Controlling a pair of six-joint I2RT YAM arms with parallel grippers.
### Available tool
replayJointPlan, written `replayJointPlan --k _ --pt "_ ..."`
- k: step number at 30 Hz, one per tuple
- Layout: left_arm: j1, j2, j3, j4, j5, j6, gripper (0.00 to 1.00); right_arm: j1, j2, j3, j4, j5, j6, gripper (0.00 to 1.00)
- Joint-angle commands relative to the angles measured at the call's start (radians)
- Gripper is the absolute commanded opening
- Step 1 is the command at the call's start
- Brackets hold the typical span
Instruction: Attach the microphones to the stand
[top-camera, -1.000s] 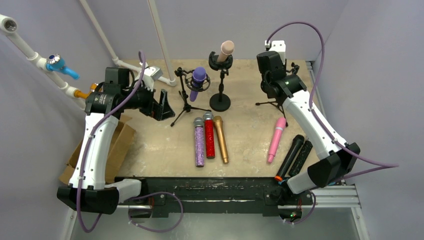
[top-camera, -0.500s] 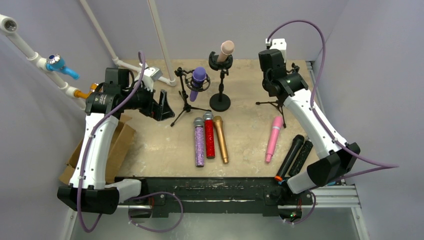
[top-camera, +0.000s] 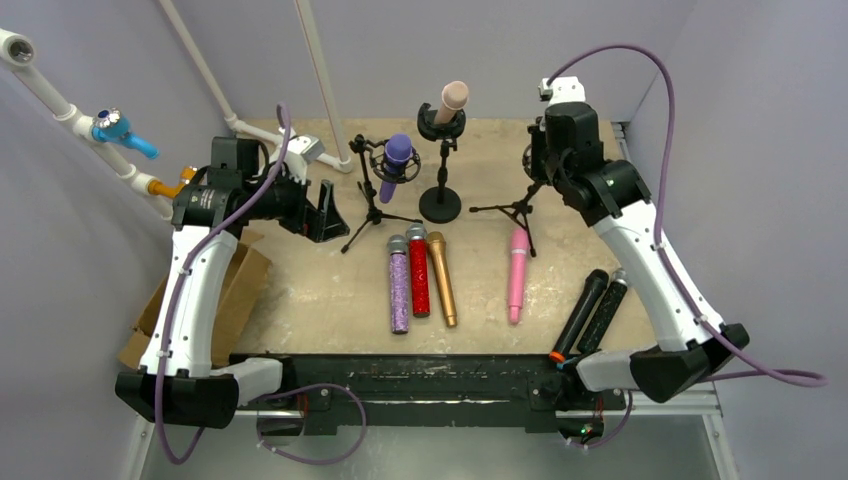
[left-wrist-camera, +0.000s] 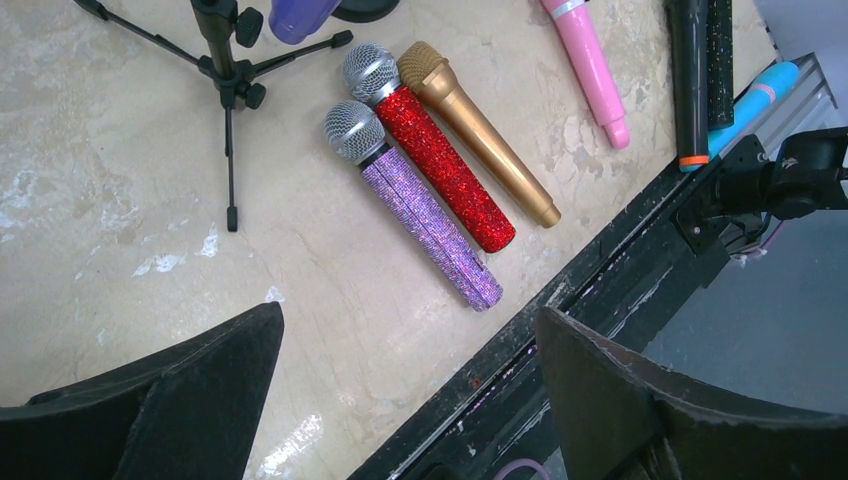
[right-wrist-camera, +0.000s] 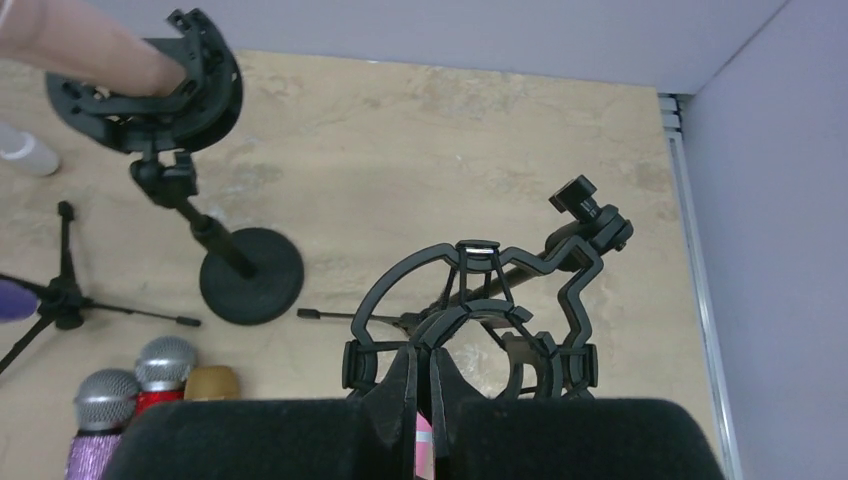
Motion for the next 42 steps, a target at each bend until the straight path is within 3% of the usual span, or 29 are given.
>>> replayJointPlan --k 1,5,8,14,21,27,42 --pt "0.011 -0.015 -0.007 0.03 0.024 -0.009 0.97 0.001 -0.061 -0.046 0.078 -0.131 -0.072 0.0" --pt "0.011 -0.018 -0.009 0.03 0.022 -0.008 0.97 0.004 -0.056 -0.062 0.052 -0.249 -0.089 0.0" --pt "0.011 -0.021 -0.01 0.03 0.021 -0.008 0.97 0.039 -0.047 -0.07 0.027 -0.221 -0.098 0.0" --pt "0.012 -0.021 -0.011 0.032 0.022 -0.015 0.97 0.2 0.01 -0.078 -0.024 0.026 -0.102 0.0" --pt "0.012 -0.024 -0.013 0.03 0.02 -0.013 0.97 0.293 0.044 -0.102 -0.009 0.177 -0.082 0.0" --pt "0.012 -0.026 -0.013 0.029 0.023 -0.009 0.97 0.36 0.074 -0.075 -0.108 0.355 -0.036 0.0" --pt "0.014 -0.03 -0.012 0.02 0.047 -0.016 0.97 0.393 0.007 -0.015 -0.2 0.317 0.037 0.0"
